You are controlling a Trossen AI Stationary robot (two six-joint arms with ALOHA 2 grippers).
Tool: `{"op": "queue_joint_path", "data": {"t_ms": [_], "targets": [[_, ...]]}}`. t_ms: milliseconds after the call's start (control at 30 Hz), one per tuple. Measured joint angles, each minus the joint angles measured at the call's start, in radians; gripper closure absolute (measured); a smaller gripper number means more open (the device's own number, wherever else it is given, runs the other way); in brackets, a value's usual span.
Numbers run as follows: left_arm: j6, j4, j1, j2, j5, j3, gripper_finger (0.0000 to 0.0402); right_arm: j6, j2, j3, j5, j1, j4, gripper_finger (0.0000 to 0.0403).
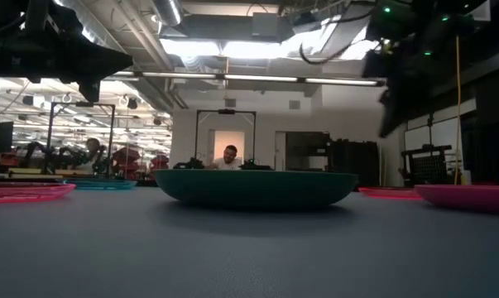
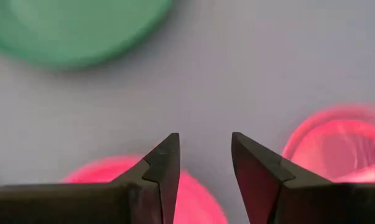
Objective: Stack plastic plates
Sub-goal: Stack the pink plate on top of the green plate
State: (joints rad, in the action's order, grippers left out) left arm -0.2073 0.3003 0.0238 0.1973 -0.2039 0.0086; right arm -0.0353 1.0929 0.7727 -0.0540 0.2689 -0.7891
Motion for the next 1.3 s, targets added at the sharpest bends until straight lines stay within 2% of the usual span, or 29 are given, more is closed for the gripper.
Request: {"op": "queue_joint_path", "data": {"t_ms": [200,367,667,867,1067,1167,1300], "targets": [[0.000,-0.001,0.000,0.000,0.000,0.000,0.0401,-0.037,0.015,-0.033,0.026,0.000,-0.119,0.0265],[0.000,-0.004,0.000,0.000,0.003,0.000,0.0401,-0.093,0.062,-0.037,0.028,0.000,-0.090,0.0265],[0.000,-0.007,0.000,0.000,0.007,0.000,0.0401,-0.204,0.226,-0.043,0.017,0.000,-0.083,0.0265],[0.000,-0.016,0.000,0.000,0.007,0.000,0.0401,-0.262,0.325,-0.043,0.068,0.000,-0.060,0.0265],[0.000,-0.019,0.000,0.000,0.007,0.000,0.0401,-0.288,0.384,-0.043,0.055,0.000,-0.038,0.0266],[0.000,-0.019,0.000,0.000,0.007,0.000,0.0401,-0.291,0.400,-0.043,0.022,0.000,-0.042,0.0276],[0.000,-0.022,0.000,0.000,0.007,0.000,0.0401,-0.307,0.408,-0.042,-0.016,0.000,-0.051,0.0314]]}}
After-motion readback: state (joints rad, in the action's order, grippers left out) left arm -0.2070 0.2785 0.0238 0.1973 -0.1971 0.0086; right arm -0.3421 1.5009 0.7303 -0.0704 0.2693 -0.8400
